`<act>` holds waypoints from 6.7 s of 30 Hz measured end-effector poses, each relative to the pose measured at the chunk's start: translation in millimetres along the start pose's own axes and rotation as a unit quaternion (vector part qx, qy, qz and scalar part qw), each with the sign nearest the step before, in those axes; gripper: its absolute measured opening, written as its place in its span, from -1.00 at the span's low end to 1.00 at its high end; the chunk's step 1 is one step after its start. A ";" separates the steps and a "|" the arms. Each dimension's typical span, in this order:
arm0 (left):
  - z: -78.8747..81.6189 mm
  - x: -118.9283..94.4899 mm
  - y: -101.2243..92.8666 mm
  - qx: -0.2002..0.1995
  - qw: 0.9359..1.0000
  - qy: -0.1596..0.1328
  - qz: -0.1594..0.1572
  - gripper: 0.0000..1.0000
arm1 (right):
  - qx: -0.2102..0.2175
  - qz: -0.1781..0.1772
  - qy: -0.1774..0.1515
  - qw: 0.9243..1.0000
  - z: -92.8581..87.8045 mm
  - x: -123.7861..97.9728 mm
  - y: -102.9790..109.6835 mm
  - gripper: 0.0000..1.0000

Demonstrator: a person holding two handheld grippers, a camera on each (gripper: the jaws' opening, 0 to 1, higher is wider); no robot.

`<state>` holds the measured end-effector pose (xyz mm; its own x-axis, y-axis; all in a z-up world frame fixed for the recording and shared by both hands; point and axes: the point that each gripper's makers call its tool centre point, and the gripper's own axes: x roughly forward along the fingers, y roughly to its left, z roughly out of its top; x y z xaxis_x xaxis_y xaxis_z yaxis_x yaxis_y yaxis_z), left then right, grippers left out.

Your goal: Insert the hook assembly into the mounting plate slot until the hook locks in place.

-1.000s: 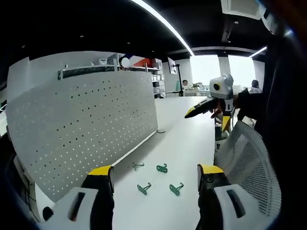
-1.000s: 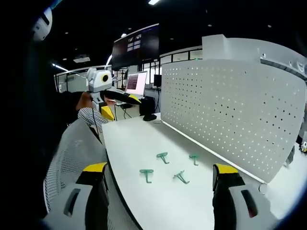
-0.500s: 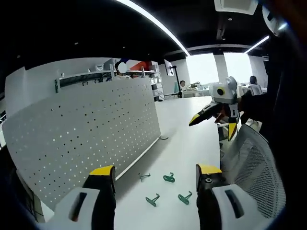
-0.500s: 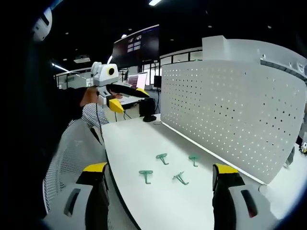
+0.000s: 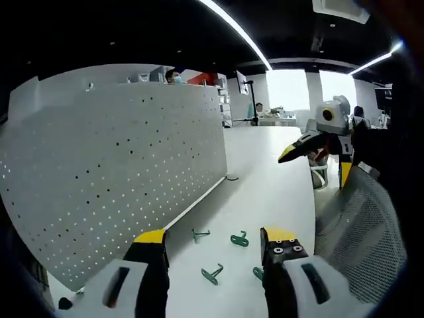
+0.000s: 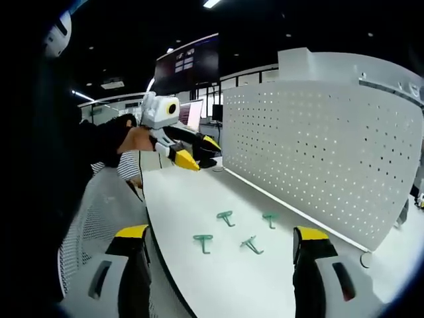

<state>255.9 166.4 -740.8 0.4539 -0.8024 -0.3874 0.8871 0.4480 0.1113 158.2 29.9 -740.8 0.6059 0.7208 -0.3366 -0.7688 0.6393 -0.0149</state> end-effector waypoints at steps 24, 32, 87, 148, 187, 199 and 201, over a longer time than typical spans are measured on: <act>-74.4 48.2 -0.6 0.037 0.993 0.108 0.020 -0.49 | 0.006 0.003 0.006 1.000 -4.2 5.6 1.1 0.69; -92.5 58.6 5.0 0.024 0.990 0.138 0.030 -0.69 | 0.007 0.004 0.010 1.000 -6.1 4.2 2.0 0.68; -132.3 82.3 29.4 -0.003 0.978 0.199 0.067 -0.97 | 0.011 0.005 0.016 1.000 -10.7 6.4 5.7 0.64; 81.2 7.5 -27.4 -0.174 0.968 -0.178 0.042 -0.98 | 0.033 -0.120 -0.084 0.989 91.7 45.7 -6.3 -0.70; 100.0 10.0 -53.0 -0.181 0.964 -0.195 0.009 -0.98 | 0.042 -0.138 -0.094 0.985 95.6 55.1 -8.5 -0.97; 103.4 6.7 -54.9 -0.181 0.962 -0.203 -0.005 -0.91 | 0.043 -0.141 -0.099 0.984 98.6 54.4 -8.3 -0.98; 103.4 5.9 -55.3 -0.179 0.962 -0.204 -0.007 -0.90 | 0.042 -0.141 -0.099 0.984 98.6 54.4 -8.0 -0.98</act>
<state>218.3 96.1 -654.6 0.5030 -0.8642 0.0132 0.8401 0.4852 -0.2425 217.5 90.4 -666.2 0.8272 0.5442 -0.1401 -0.5497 0.8354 -0.0007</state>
